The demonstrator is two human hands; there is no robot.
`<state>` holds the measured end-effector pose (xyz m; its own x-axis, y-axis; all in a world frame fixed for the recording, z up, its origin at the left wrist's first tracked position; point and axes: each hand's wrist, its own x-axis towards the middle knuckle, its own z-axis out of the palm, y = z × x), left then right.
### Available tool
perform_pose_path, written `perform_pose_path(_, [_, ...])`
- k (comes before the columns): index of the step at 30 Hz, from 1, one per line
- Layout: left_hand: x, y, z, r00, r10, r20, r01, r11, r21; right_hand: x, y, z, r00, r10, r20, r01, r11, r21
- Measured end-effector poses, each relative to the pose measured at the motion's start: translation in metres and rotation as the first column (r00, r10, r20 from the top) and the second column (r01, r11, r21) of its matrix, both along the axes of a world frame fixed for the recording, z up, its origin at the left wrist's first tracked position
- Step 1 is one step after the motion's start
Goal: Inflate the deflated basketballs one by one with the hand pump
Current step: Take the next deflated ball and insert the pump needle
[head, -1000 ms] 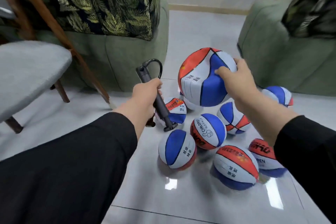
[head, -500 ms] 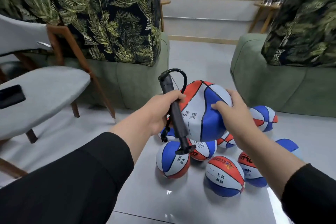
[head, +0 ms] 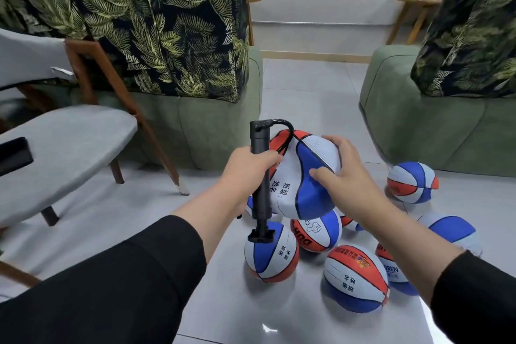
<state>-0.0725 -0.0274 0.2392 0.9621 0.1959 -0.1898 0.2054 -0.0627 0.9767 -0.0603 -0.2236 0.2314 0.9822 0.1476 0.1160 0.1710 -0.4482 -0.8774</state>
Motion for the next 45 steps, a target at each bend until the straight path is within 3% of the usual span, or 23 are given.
perform_pose_path(15, [0.027, 0.003, -0.011, 0.975, 0.221, -0.011, -0.221, 0.975, -0.02, 0.035, 0.016, -0.012, 0.993, 0.112, -0.026, -0.113, 0.993, -0.029])
perform_pose_path(17, [0.031, 0.003, -0.009, 0.963, 0.268, -0.037, -0.27, 0.96, -0.076, 0.036, 0.019, -0.008, 0.997, 0.042, 0.063, -0.039, 0.998, -0.051])
perform_pose_path(20, [0.037, 0.007, -0.009, 0.925, 0.358, -0.129, -0.378, 0.904, -0.198, 0.031, 0.026, 0.006, 0.912, -0.071, 0.404, 0.108, 0.992, -0.068])
perform_pose_path(22, [0.039, 0.011, -0.008, 0.894, 0.403, -0.195, -0.442, 0.863, -0.246, 0.022, 0.034, 0.014, 0.89, -0.002, 0.456, 0.025, 0.999, -0.045])
perform_pose_path(26, [0.039, 0.012, -0.005, 0.872, 0.425, -0.243, -0.48, 0.837, -0.262, 0.006, 0.051, 0.014, 0.929, 0.179, 0.325, -0.122, 0.975, -0.188])
perform_pose_path(29, [0.036, 0.007, -0.003, 0.879, 0.411, -0.242, -0.469, 0.839, -0.276, 0.01, 0.052, 0.015, 0.959, 0.073, 0.274, -0.04, 0.991, -0.124])
perform_pose_path(31, [0.034, 0.003, -0.002, 0.88, 0.408, -0.244, -0.468, 0.834, -0.293, 0.015, 0.054, 0.019, 0.988, 0.048, 0.149, -0.038, 0.997, -0.066])
perform_pose_path(33, [0.032, -0.001, -0.004, 0.879, 0.412, -0.24, -0.469, 0.836, -0.284, 0.015, 0.057, 0.025, 0.993, 0.113, 0.044, -0.104, 0.981, -0.164])
perform_pose_path(36, [0.031, -0.003, -0.006, 0.88, 0.416, -0.23, -0.469, 0.836, -0.284, 0.005, 0.064, 0.034, 0.973, 0.225, -0.049, -0.224, 0.876, -0.428])
perform_pose_path(38, [0.031, -0.003, -0.006, 0.874, 0.428, -0.231, -0.481, 0.831, -0.278, 0.001, 0.067, 0.033, 0.968, 0.249, -0.04, -0.242, 0.873, -0.424])
perform_pose_path(43, [0.032, 0.002, -0.006, 0.875, 0.431, -0.223, -0.482, 0.82, -0.308, 0.011, 0.058, 0.031, 0.959, 0.0, 0.283, 0.065, 0.973, -0.221])
perform_pose_path(45, [0.031, 0.002, -0.004, 0.878, 0.419, -0.229, -0.475, 0.822, -0.315, 0.021, 0.049, 0.033, 0.949, -0.081, 0.303, 0.135, 0.978, -0.162])
